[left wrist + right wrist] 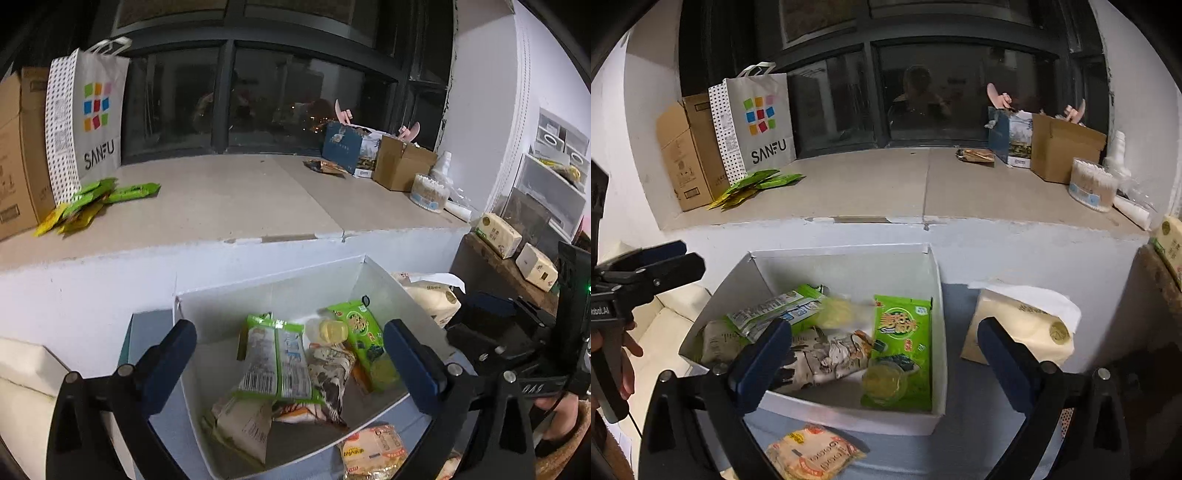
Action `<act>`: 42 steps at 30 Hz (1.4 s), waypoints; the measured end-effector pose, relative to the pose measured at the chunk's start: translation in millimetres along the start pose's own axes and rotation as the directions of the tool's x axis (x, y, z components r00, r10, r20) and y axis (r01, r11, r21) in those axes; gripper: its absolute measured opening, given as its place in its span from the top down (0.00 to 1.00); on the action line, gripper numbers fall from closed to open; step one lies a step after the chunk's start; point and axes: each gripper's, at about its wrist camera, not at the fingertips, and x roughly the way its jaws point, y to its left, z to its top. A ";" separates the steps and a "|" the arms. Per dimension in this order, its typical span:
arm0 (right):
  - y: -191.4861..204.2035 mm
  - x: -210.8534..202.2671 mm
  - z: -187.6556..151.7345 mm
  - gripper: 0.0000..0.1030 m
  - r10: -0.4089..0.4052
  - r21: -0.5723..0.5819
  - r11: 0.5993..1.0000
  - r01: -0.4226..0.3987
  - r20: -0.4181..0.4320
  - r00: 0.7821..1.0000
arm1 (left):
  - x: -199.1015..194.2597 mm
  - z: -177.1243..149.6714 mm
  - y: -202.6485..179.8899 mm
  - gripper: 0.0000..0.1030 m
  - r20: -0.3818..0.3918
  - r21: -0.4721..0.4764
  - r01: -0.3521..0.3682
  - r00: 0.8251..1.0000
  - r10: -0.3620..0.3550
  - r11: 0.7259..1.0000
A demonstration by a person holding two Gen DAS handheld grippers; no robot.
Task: Organize snacks
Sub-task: 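Carry the jelly cup and bread pack into the white box and open both tools, then move both open tools back over the snack pile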
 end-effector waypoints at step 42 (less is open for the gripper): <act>-17.1 -136.2 -231.7 0.00 -0.041 0.028 0.999 0.044 -0.108 0.993 | -125.4 -243.8 -70.1 0.00 -0.020 -0.006 0.107 0.994 -0.107 0.994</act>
